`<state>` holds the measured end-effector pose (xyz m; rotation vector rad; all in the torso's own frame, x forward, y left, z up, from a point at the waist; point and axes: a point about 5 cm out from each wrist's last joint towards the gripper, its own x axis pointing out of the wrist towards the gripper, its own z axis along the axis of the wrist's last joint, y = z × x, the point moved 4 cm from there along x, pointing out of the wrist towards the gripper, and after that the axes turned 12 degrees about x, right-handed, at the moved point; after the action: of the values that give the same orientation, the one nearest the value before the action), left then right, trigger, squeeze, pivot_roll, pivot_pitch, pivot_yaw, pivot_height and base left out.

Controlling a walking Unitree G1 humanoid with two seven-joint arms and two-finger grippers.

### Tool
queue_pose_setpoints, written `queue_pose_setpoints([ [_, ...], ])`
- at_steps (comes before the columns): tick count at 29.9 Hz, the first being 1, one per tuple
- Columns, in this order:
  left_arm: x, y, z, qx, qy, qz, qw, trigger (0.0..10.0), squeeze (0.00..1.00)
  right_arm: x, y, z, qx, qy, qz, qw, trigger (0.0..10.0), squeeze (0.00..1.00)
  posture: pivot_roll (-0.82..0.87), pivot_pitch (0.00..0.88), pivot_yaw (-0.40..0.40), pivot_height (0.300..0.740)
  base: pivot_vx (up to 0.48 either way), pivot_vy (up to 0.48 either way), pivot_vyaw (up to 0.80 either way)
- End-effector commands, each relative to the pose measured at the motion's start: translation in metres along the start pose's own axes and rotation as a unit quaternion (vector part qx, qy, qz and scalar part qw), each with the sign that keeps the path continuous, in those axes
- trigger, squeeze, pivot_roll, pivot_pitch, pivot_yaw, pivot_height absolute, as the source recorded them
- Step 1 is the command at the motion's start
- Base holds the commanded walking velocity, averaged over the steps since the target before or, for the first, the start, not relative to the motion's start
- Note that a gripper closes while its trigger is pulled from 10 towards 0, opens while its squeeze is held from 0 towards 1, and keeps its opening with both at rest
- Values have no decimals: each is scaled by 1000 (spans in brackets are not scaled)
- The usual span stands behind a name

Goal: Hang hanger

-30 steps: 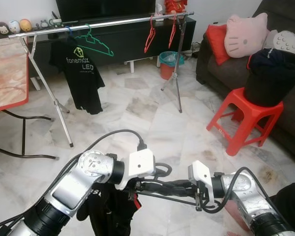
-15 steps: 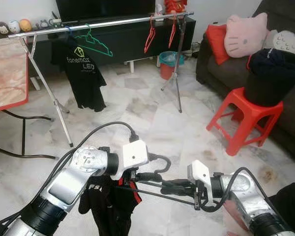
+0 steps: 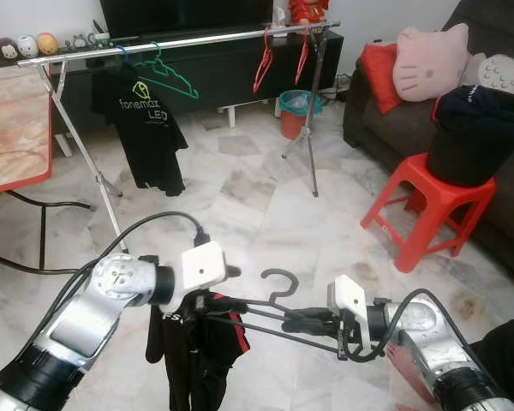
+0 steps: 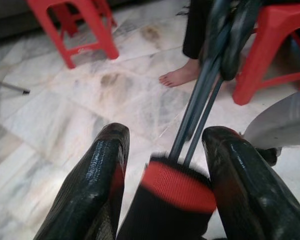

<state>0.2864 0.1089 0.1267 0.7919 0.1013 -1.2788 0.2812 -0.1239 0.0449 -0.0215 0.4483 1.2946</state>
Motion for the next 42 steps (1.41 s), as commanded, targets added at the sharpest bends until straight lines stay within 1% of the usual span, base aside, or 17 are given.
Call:
queue_pose_setpoints([
  [1,-6,3,-2,1,5,13,1000,10000,0,-3,-6,11,-15,-21,-13,1000,0,0,-7,0,-43,740,0,0,0],
  [3,-6,0,-1,-4,4,14,1000,10000,0,-2,-7,11,-16,-22,-18,999,0,0,-11,0,-43,740,0,0,0],
  [6,-6,5,2,-3,-3,45,999,10000,0,-2,-10,13,-19,-27,-30,999,0,0,-8,0,-44,740,0,0,0],
  [7,-6,5,2,-3,-3,45,999,10000,0,-2,-10,13,-19,-27,-30,999,0,0,-8,0,-44,740,0,0,0],
  [8,-3,6,4,0,-6,53,999,10000,0,-1,-12,14,-21,-31,-38,999,0,0,-5,0,-43,740,0,0,0],
  [13,0,2,8,0,-13,54,998,10000,0,0,-16,17,-24,-41,-54,997,0,0,-5,0,-44,740,0,0,0],
  [17,8,2,11,26,-10,79,997,10000,0,-1,-19,18,-25,-44,-65,997,0,0,-4,0,-44,740,0,0,0],
  [18,8,2,12,26,-11,81,996,10000,0,-1,-20,18,-25,-45,-66,996,0,0,-4,0,-44,740,0,0,0],
  [22,13,12,10,46,-1,138,989,10000,0,-1,-20,19,-25,-47,-69,996,0,0,-6,0,-44,740,0,0,0],
  [23,15,13,9,57,5,150,987,10000,0,-1,-20,19,-25,-47,-68,996,0,0,-9,0,-44,740,0,0,0],
  [26,16,19,9,53,2,183,982,10000,0,-1,-20,19,-25,-48,-68,996,0,0,-9,0,-44,740,0,0,0],
  [28,19,18,8,57,3,185,981,10000,0,0,-20,18,-24,-49,-66,996,0,0,-8,0,-46,740,0,0,0],
  [31,21,13,4,69,14,171,983,10000,0,-1,-21,19,-27,-50,-69,996,0,0,-11,0,-47,740,0,0,0],
  [34,19,11,3,65,13,166,984,10000,0,-4,-25,24,-33,-56,-85,994,0,0,-11,0,-46,740,0,0,0],
  [35,18,10,2,63,14,167,984,10000,0,-7,-31,29,-38,-69,-108,991,0,0,-13,0,-44,740,0,0,0],
  [41,15,14,0,69,17,190,979,10000,0,-8,-38,37,-45,-87,-137,986,0,0,-16,0,-43,740,0,0,0],
  [42,14,16,0,68,16,197,978,10000,0,-7,-40,40,-47,-96,-152,983,0,0,-23,0,-37,740,0,0,0],
])
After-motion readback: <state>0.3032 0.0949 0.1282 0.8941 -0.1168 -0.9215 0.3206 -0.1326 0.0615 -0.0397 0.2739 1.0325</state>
